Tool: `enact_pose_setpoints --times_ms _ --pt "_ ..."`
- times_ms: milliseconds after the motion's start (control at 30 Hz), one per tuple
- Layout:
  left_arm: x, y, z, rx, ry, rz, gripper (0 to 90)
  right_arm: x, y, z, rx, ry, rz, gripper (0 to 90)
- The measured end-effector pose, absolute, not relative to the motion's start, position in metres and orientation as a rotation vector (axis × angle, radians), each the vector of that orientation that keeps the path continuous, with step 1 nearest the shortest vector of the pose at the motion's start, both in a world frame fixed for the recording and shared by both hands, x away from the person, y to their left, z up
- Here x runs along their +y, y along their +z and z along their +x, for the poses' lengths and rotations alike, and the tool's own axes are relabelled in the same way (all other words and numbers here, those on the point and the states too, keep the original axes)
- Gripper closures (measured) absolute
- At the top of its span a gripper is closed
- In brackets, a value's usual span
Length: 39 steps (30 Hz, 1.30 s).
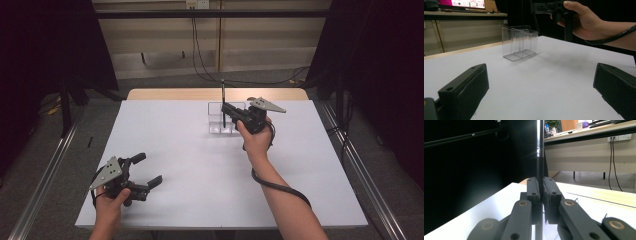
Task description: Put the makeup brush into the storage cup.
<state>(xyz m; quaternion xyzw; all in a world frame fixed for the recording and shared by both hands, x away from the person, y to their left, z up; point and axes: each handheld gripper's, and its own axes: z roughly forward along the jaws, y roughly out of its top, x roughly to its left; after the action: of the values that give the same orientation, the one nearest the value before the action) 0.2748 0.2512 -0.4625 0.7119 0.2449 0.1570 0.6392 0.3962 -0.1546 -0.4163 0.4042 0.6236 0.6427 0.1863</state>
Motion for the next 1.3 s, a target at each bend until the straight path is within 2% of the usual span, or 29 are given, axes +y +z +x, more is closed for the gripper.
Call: enact_pose_setpoints --times_ms 1300 --pt "0.251 -0.462 0.273 0.555 0.355 1.617 0.0 -0.158 -0.411 0.413 1.702 1.803 1.156 84.8"
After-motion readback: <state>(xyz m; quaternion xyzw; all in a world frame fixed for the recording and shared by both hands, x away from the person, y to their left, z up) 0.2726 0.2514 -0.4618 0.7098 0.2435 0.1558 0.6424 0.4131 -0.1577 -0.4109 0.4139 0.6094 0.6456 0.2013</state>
